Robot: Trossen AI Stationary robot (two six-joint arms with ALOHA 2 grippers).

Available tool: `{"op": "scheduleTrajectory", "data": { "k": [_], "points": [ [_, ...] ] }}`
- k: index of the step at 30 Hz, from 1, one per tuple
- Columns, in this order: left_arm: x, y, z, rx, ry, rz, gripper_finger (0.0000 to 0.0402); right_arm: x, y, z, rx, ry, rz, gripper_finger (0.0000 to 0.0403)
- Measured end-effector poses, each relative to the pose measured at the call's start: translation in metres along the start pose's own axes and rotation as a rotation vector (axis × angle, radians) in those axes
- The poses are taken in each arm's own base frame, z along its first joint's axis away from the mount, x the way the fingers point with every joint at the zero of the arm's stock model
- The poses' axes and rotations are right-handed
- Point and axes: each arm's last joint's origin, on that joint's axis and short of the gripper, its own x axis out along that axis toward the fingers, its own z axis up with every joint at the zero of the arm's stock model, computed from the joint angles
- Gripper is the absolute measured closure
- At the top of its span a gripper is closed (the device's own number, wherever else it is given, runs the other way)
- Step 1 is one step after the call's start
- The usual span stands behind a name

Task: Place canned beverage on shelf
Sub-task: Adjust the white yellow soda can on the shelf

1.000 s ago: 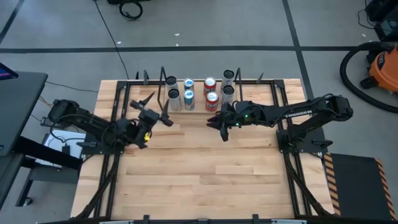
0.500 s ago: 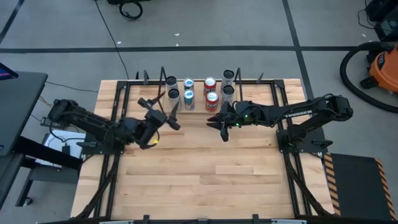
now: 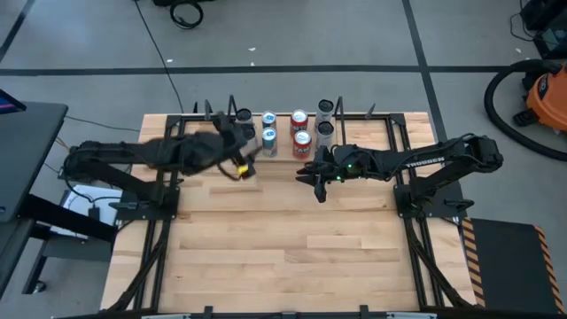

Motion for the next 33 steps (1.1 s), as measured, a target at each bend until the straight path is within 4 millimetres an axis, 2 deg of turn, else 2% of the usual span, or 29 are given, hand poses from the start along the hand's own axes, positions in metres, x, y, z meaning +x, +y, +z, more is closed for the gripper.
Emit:
{"op": "scheduleTrajectory", "data": {
  "k": [4, 7, 10, 15, 19, 22, 33],
  "points": [
    [0.014, 0.024, -0.009, -0.027, 0.100, 0.030, 0.0090, 0.000, 0.000, 0.000, 0.000, 0.000, 0.000, 0.0290],
    [0.025, 0.043, -0.017, -0.126, 0.165, -0.012, 0.0090, 0.000, 0.000, 0.000, -0.007, 0.001, 0.000, 0.0290],
    [0.034, 0.061, -0.021, -0.246, 0.183, 0.020, 0.0090, 0.000, 0.000, 0.000, -0.008, 0.001, 0.000, 0.0290],
    [0.039, 0.080, -0.026, -0.314, 0.212, 0.078, 0.0090, 0.000, 0.000, 0.000, -0.010, 0.000, 0.000, 0.0290],
    [0.042, 0.086, -0.035, -0.386, 0.287, 0.018, 0.0090, 0.000, 0.000, 0.000, -0.010, 0.000, 0.000, 0.0290],
    [0.050, 0.084, -0.039, -0.444, 0.324, 0.008, 0.0090, 0.000, 0.000, 0.000, -0.011, -0.001, 0.001, 0.0290],
    [0.059, 0.079, -0.049, -0.439, 0.419, 0.015, 0.0090, 0.000, 0.000, 0.000, -0.017, -0.004, 0.001, 0.0290]
  ]
}}
